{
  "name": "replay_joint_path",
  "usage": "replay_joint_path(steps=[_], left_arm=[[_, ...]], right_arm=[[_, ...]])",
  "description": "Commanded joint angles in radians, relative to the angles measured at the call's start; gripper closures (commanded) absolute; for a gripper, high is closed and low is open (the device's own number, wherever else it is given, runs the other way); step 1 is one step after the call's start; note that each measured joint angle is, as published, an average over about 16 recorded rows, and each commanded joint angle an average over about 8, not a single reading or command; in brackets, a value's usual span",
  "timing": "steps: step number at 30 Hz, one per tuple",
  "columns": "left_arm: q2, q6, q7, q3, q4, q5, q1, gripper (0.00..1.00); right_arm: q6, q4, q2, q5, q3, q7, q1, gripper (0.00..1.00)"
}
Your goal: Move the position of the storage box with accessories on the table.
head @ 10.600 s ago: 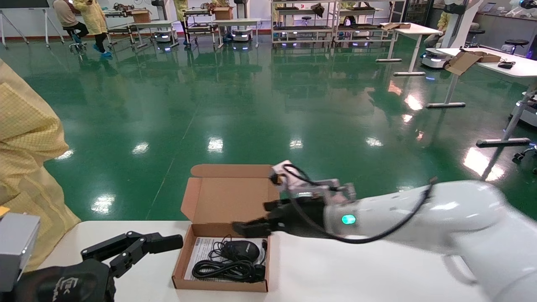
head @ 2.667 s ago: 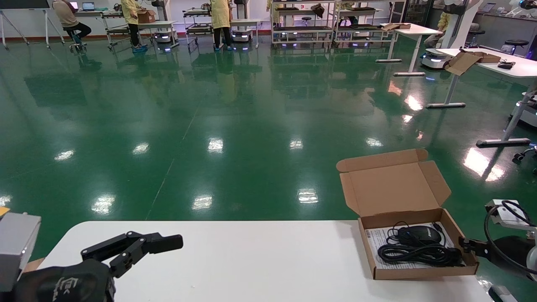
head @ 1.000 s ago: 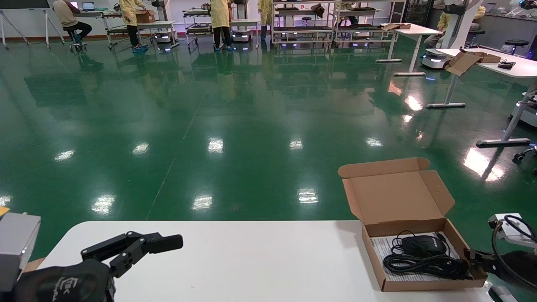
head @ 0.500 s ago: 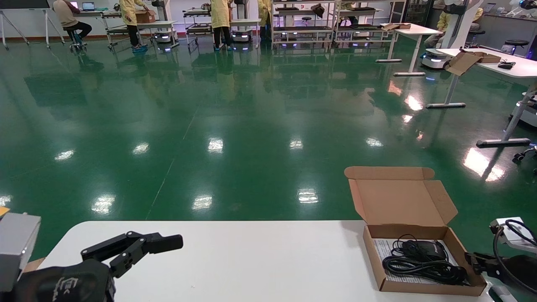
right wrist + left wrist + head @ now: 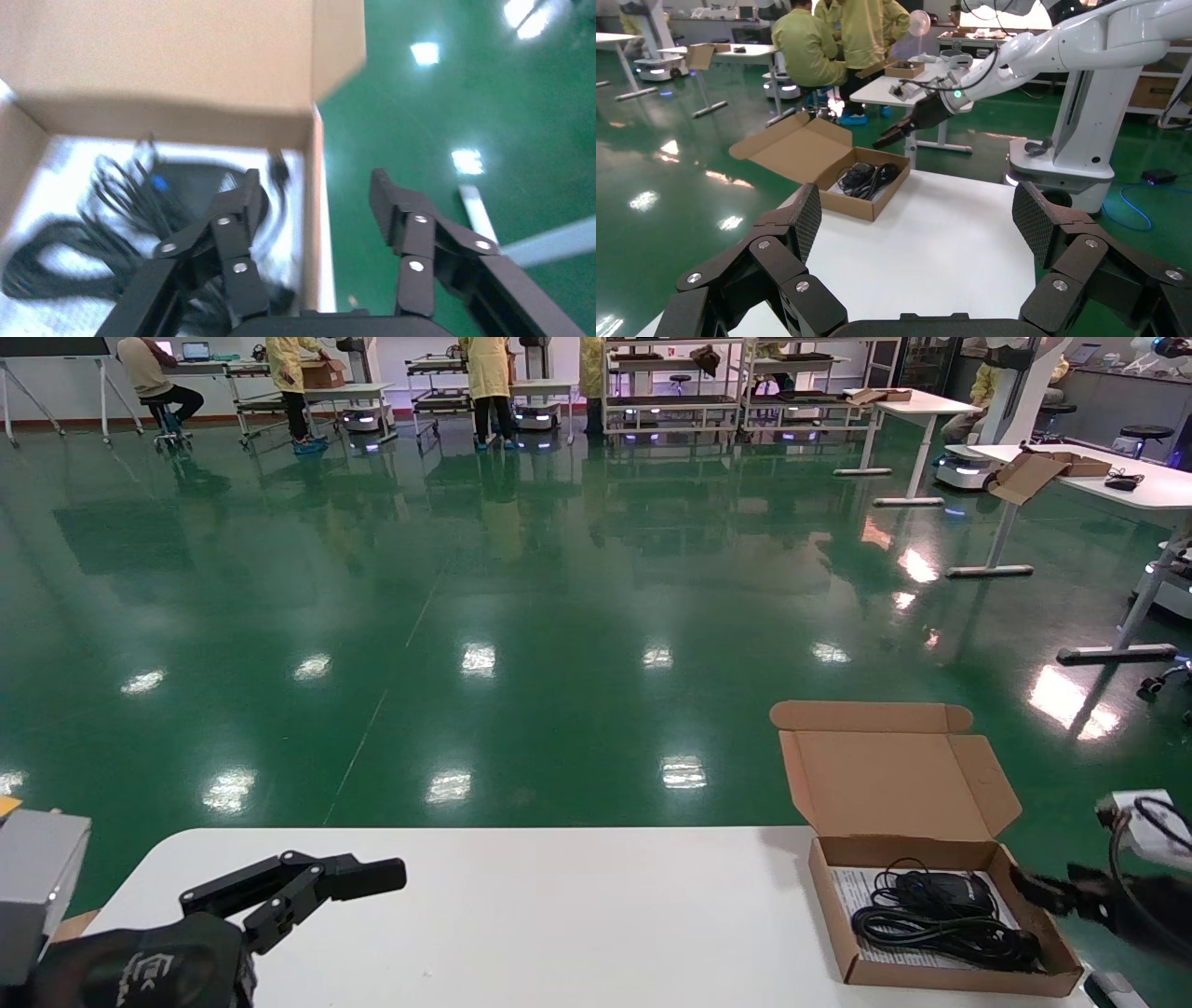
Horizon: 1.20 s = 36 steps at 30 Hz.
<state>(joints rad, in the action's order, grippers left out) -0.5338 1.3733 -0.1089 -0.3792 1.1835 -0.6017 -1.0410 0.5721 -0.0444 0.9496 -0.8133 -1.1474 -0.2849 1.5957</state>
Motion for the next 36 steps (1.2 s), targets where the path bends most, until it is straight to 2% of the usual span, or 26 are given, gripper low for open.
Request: replay_joint_path(steps=[1,11,22,30,36], left_arm=[[0.0,0.0,0.0,0.0,0.0,0.0,0.0,0.0],[0.0,0.0,0.0,0.0,0.0,0.0,0.0,0.0],[0.0,0.0,0.0,0.0,0.0,0.0,0.0,0.0],[0.0,0.0,0.0,0.0,0.0,0.0,0.0,0.0],[0.0,0.0,0.0,0.0,0.0,0.0,0.0,0.0]], right_arm=[[0.005,-0.008,-0.003,0.019,0.014,0.011,0.005,0.0],[0.014,-0.014,0.003,0.108,0.08,0.051,0.071,0.0],[0.129,-0.028,0.017,0.228,0.161,-0.033,0.119,0.0],[0.117,-0.033,0.013,0.212,0.156,-0.018,0.108,0.0],[0.166,-0.109,-0.008,0.203,0.199,-0.01,0.069,0.0]])
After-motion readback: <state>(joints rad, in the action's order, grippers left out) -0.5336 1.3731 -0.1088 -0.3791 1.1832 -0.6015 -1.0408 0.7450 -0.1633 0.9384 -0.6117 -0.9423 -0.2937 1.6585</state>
